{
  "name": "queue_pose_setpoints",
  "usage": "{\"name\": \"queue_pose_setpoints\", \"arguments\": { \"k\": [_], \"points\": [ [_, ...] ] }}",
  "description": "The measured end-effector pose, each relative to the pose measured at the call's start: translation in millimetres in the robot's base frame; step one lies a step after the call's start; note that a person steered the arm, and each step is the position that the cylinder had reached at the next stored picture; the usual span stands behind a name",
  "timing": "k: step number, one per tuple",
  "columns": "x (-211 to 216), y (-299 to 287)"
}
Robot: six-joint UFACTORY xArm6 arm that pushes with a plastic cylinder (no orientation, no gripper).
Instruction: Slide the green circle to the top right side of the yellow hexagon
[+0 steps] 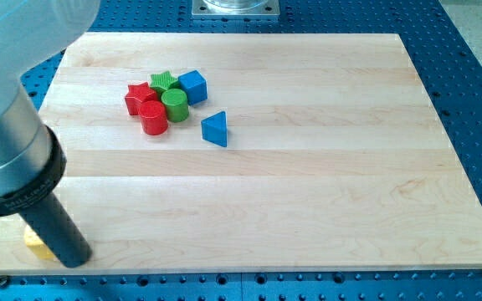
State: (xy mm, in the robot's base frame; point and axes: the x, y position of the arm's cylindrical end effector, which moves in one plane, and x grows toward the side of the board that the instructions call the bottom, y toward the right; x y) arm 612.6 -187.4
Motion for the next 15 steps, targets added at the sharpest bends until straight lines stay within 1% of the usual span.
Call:
{"name": "queue_pose_setpoints", "arguments": {
  "k": [1, 2, 4, 5, 6, 7, 8, 9, 10, 11, 12, 13, 14, 15],
  "points": [
    [-12, 0],
    [-24, 16],
    [-149, 61],
    [-195, 103],
    [-222, 135],
    [-225, 124],
    [-219, 97],
    [-219, 89],
    [-224, 94],
    [-244, 78],
    [-244, 56],
    [-235, 29],
    [-250, 25],
    [-239, -6]
  ]
}}
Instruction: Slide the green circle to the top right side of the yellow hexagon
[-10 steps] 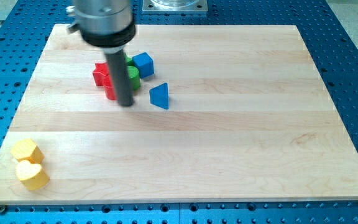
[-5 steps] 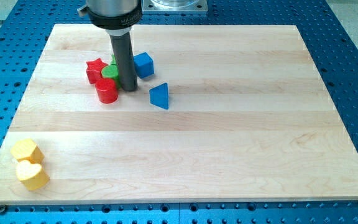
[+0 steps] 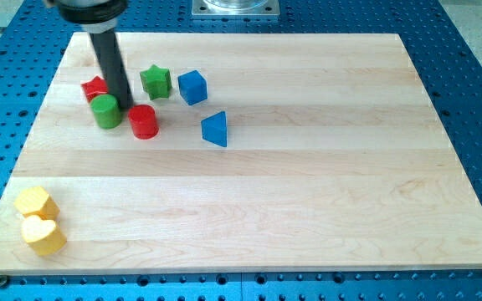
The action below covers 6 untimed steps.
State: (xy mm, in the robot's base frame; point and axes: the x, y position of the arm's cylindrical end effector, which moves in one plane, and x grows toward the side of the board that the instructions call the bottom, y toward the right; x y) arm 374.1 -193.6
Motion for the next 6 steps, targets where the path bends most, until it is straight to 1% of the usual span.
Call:
{"name": "queue_pose_setpoints", "arguments": {
  "k": [1, 2, 3, 4, 5, 6],
  "points": [
    [47, -23],
    [84, -13],
    [97, -13],
    [119, -11],
    [137, 20],
    [156, 22]
  ]
}}
